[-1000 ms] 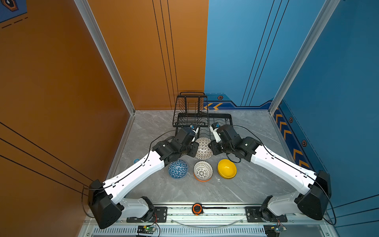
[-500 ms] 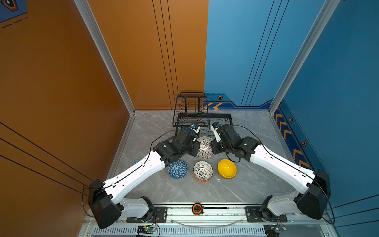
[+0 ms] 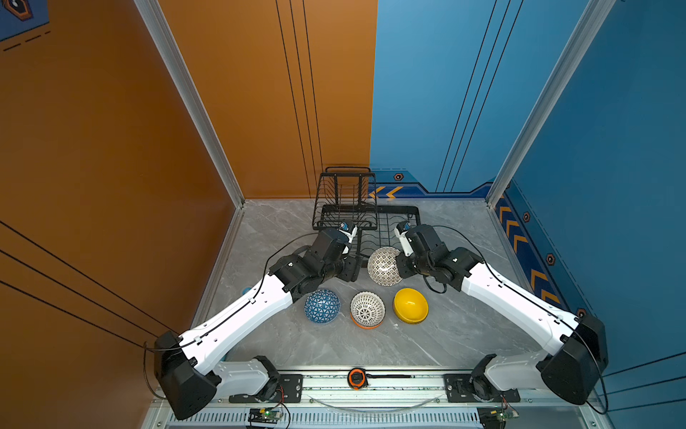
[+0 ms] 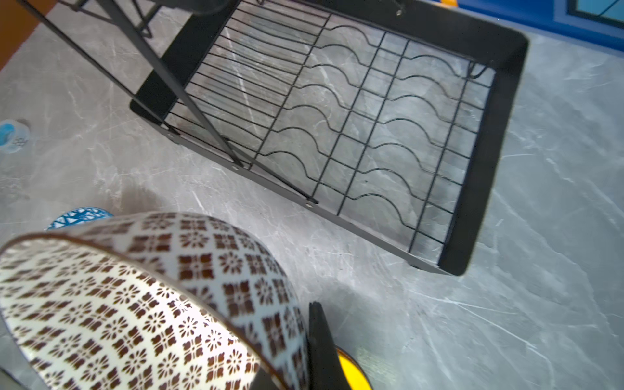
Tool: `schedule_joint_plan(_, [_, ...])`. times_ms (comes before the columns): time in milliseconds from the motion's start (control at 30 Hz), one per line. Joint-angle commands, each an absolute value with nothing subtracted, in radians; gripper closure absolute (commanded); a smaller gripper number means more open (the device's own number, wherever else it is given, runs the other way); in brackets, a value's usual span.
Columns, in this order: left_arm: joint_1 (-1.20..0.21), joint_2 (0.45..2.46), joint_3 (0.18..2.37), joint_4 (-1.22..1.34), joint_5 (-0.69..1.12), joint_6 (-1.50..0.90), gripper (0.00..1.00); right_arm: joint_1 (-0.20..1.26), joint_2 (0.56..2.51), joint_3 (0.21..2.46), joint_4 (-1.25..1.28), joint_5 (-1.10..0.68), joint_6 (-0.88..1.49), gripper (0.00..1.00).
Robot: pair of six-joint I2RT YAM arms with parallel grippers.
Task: Load bowls into a dish rack
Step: Place the bowl in the dish rack.
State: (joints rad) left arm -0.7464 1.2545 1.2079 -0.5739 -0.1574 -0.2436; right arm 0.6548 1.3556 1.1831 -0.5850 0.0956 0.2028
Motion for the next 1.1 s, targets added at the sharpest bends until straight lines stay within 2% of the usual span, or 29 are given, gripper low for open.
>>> schedule_joint_plan(0, [-0.719, 1.215, 1.187, -0.633, -0.173, -0.229, 0.03, 0.651, 1.306, 1.179, -0.558, 0.224, 0.097, 1.0])
schedule_joint_plan(33, [-0.71, 1.206, 1.181, -0.638, -0.171, -0.227, 0.01, 0.651, 1.304, 1.177, -0.555, 0.259, 0.069, 1.0])
schedule_joint_plan(300, [-0.64, 1.166, 1.152, -0.676, -0.14, -0.209, 0.02, 0.67, 1.273, 1.105, -0.383, 0.531, -0.17, 1.0])
schedule_joint_plan(500, [-0.604, 1.146, 1.127, -0.676, -0.121, -0.204, 0.02, 0.744, 1.256, 0.938, 0.023, 0.69, -0.544, 1.0])
schedule_joint_plan(733, [-0.576, 1.118, 1.099, -0.678, -0.108, -0.204, 0.02, 0.754, 1.32, 0.828, 0.446, 0.74, -0.874, 1.0])
schedule_joint_plan(1067, [-0.554, 1.091, 1.064, -0.678, -0.092, -0.207, 0.02, 0.731, 1.467, 0.785, 0.763, 0.702, -1.149, 1.0])
